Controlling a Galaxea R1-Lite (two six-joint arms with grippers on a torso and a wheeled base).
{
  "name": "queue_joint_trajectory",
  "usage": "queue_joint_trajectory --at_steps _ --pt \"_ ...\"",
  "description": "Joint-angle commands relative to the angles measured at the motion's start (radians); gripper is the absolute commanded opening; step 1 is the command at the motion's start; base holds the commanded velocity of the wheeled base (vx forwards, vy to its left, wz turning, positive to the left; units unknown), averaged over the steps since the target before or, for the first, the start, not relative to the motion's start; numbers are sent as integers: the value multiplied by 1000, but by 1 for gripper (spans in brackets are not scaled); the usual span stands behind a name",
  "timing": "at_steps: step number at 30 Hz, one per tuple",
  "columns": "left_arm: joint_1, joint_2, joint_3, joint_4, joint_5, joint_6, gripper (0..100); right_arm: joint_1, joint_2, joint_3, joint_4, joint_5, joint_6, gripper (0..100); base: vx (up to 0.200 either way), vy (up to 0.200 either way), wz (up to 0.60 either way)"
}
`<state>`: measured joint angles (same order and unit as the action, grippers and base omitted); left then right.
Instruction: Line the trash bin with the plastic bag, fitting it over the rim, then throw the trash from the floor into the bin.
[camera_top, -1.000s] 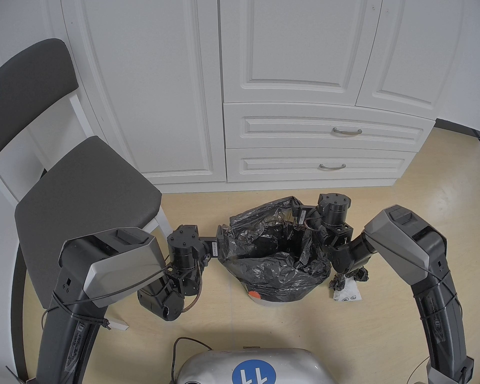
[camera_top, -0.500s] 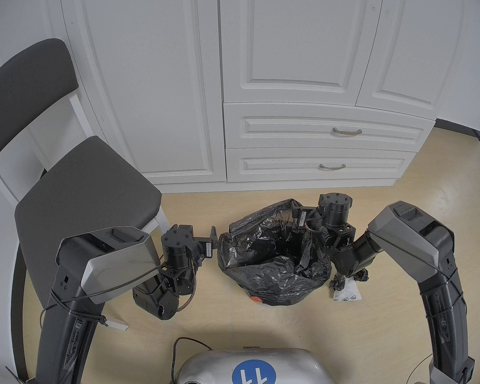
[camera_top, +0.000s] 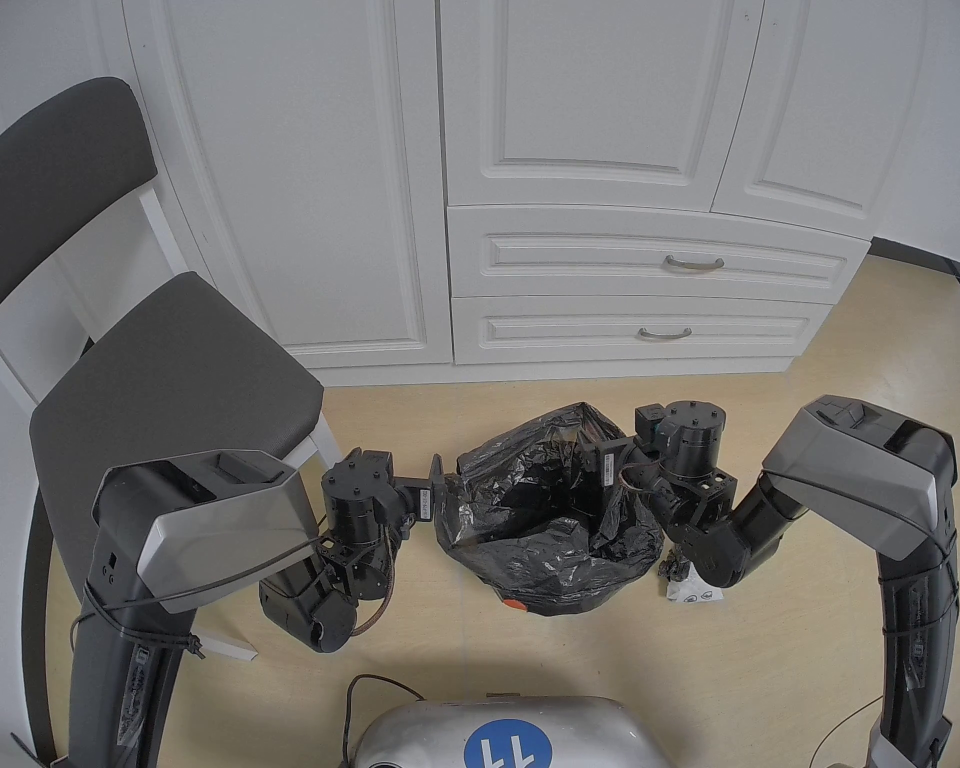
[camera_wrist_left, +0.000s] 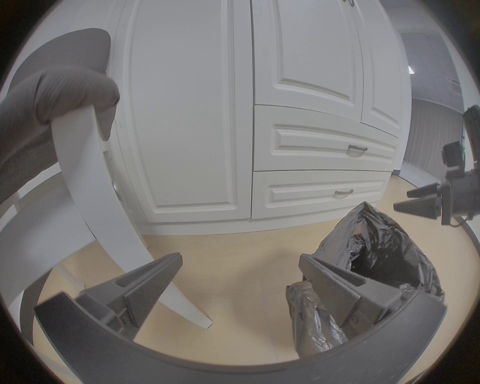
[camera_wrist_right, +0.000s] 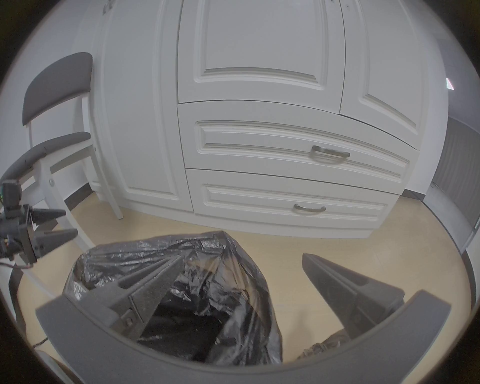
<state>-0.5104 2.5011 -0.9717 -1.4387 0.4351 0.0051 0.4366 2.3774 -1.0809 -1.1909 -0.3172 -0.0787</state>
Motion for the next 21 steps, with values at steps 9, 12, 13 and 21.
queue_joint_trajectory --at_steps 9,12,13,21 --pt "-37 -44 47 -34 -1 6 100 47 -29 217 -9 101 -87 100 0 0 0" --pt "-37 -41 61 -75 -1 46 100 73 11 231 -18 109 -107 100 0 0 0" --pt "-37 -41 61 -77 -1 47 100 74 11 233 -18 107 -107 100 0 0 0" --pt "-49 -37 80 -94 -1 65 100 139 -9 397 -44 221 -147 100 0 0 0"
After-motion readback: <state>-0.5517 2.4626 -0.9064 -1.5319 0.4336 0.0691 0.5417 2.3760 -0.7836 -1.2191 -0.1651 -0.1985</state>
